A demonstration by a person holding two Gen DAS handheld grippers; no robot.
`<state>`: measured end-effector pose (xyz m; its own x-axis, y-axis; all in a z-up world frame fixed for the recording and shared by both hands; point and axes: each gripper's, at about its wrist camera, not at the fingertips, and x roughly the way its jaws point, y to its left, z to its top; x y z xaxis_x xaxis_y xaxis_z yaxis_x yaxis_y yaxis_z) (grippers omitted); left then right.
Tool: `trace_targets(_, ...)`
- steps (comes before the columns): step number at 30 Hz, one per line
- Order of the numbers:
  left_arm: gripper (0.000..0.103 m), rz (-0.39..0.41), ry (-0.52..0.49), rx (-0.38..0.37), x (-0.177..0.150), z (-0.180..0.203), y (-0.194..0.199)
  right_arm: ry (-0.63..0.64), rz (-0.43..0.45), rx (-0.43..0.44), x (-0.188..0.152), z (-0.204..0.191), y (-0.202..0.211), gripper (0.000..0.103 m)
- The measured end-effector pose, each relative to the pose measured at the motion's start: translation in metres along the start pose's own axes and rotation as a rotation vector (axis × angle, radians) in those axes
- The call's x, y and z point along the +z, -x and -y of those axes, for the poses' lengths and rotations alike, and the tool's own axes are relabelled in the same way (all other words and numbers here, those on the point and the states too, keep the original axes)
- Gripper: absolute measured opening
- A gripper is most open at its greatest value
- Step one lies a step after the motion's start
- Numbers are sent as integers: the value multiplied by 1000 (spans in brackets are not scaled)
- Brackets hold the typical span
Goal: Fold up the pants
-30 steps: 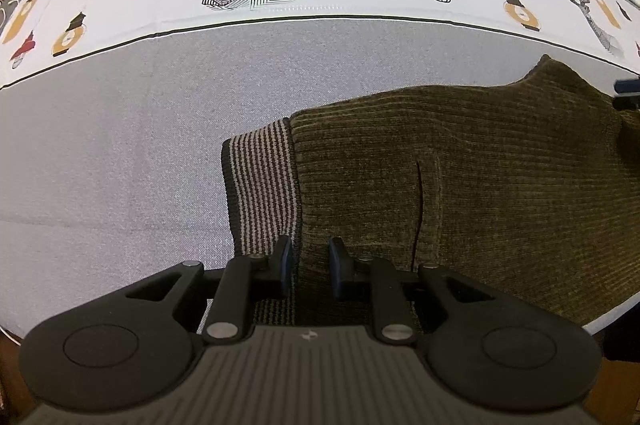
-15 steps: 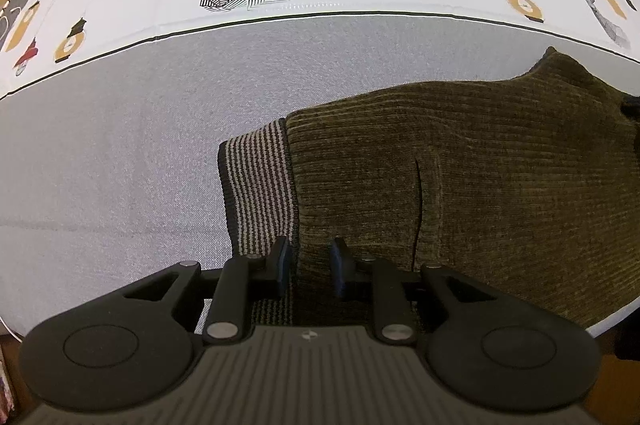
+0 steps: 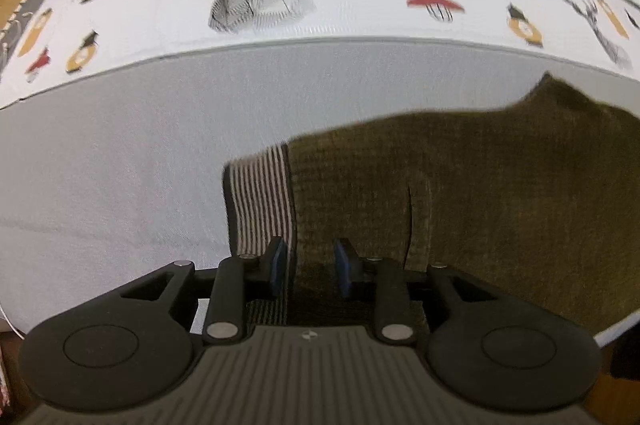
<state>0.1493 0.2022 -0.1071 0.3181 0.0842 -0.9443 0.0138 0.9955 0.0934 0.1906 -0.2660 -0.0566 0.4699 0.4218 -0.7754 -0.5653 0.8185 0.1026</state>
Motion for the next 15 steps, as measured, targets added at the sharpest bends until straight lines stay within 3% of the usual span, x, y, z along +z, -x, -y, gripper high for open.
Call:
trace_targets(2,33,45,13,-6,5,3,10,22,-24,-1,-8,3,7,2)
trace_targets(5,33,103,19,-41,15,15,21,-14,-43,-70,-23,19,16,2)
trace_targets(8,33,122,-9,-64,27,37,25,-94,-91,-55,-48,41,19,2)
trace_targets(11,33,133,-57,-81,39,67,26,-113,-164,-114,-75,58,16,2)
trace_targets(15,33,151,-111,-115,48,105,26,-208,-116,-234,-100,86,31,0)
